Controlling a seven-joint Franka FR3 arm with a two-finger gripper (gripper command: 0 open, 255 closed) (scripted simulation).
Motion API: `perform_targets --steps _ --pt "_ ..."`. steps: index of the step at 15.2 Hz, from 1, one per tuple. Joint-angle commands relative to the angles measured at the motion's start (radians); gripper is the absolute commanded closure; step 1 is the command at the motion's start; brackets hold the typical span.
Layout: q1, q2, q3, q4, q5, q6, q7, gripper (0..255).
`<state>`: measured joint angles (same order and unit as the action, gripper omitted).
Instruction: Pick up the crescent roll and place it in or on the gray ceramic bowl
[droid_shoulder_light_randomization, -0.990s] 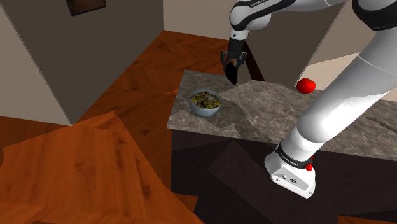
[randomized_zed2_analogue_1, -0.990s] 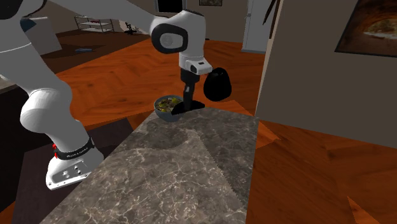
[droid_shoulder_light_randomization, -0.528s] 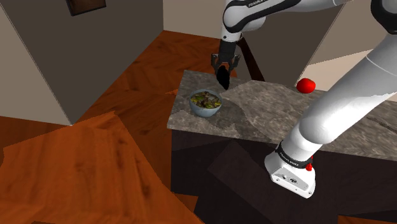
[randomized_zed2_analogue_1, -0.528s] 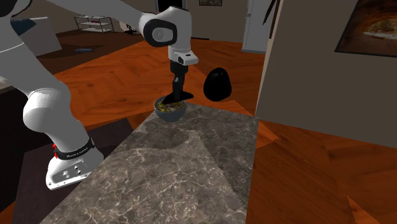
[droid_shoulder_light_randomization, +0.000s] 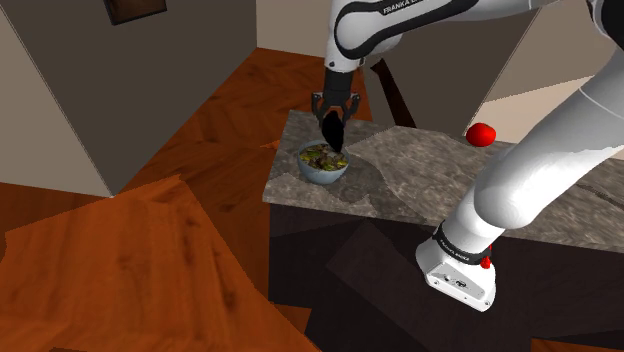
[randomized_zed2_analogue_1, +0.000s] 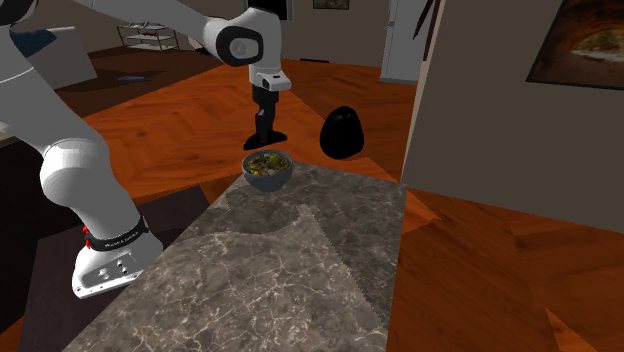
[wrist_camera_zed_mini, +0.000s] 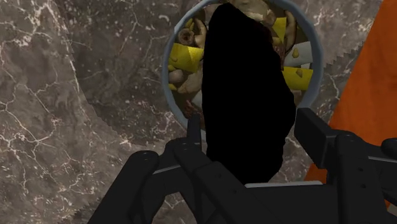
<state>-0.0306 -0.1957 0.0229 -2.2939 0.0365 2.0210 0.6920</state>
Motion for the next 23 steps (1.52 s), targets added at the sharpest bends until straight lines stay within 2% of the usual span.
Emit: perform_targets --steps 1,13,21,22,23 --pt "0.008 0.013 0.011 -0.008 0.004 0.022 0.018 255" --pt "0.009 0.097 0.013 -0.093 0.005 0.190 0.014 255" --pt "0.009 0.101 0.013 -0.096 0.006 0.197 0.014 255" --pt "0.009 0.101 0.013 -0.096 0.006 0.197 0.014 0" --pt "0.009 0.100 0.013 -0.097 0.006 0.198 0.014 0"
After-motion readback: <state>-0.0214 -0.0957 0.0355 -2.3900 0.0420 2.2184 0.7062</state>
